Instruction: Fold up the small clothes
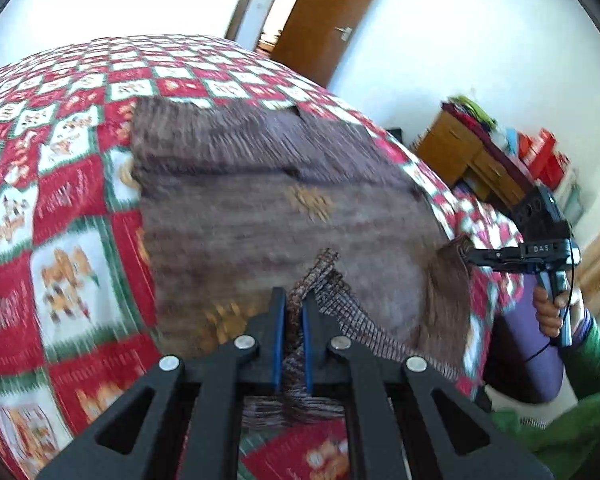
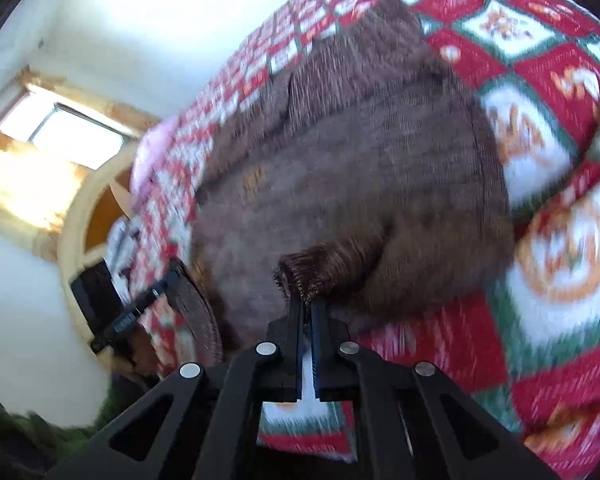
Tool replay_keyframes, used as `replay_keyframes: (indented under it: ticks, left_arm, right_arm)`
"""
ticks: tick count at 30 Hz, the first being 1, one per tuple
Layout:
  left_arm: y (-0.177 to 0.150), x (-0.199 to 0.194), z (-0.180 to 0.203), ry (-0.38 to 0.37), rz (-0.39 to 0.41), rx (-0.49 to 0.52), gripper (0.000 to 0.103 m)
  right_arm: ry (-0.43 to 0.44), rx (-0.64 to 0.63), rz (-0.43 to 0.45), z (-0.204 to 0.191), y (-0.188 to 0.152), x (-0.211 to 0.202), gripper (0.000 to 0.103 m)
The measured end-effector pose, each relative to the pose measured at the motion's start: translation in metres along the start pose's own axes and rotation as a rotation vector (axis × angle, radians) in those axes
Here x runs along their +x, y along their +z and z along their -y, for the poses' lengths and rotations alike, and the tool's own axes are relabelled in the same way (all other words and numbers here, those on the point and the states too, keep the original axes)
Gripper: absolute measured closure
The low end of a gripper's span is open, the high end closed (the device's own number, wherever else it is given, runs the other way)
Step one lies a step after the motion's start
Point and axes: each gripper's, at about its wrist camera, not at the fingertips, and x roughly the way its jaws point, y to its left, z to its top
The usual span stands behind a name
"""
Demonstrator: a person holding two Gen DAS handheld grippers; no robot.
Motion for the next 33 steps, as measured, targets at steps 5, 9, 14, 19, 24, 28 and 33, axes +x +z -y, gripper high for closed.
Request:
replay_keyframes:
  ticks: [5, 9, 14, 19, 24, 28, 33]
  left_arm:
    - [0.035, 0.009, -0.038, 0.091, 0.083, -0.162, 0.096]
    - [0.042, 0.020, -0.071, 0.122, 0.107, -0.302, 0.097]
    - [0.032, 0.033, -0.083, 0.153, 0.088, -0.318, 0.097]
    - [0.024, 0.028, -0.083, 0.150, 0.094, -0.282, 0.097]
    - [0.027, 0.022, -0.075, 0.164, 0.076, -0.225, 0.077]
    - [0.023, 0.030, -0.063, 0.185, 0.016, -0.151, 0.064]
    - [0.017, 0.033, -0.052, 0.168, 0.021, -0.117, 0.064]
  right_arm:
    - [-0.016, 0.070, 0.148, 0.024, 0.043, -0.006, 0.100]
    - [-0.037, 0.104, 0.185, 0.038, 0.052, -0.008, 0.095]
    - [-0.116, 0.030, 0.199, 0.037, 0.048, -0.027, 0.042]
    - [-0.321, -0.221, 0.146, 0.008, 0.042, -0.005, 0.042]
    - [-0.453, -0.312, 0.086, 0.011, 0.040, 0.035, 0.042]
    - [-0.533, -0.406, 0.083, 0.000, 0.032, 0.047, 0.055]
    - [-0.550, -0.416, 0.088, 0.005, 0.021, 0.038, 0.090]
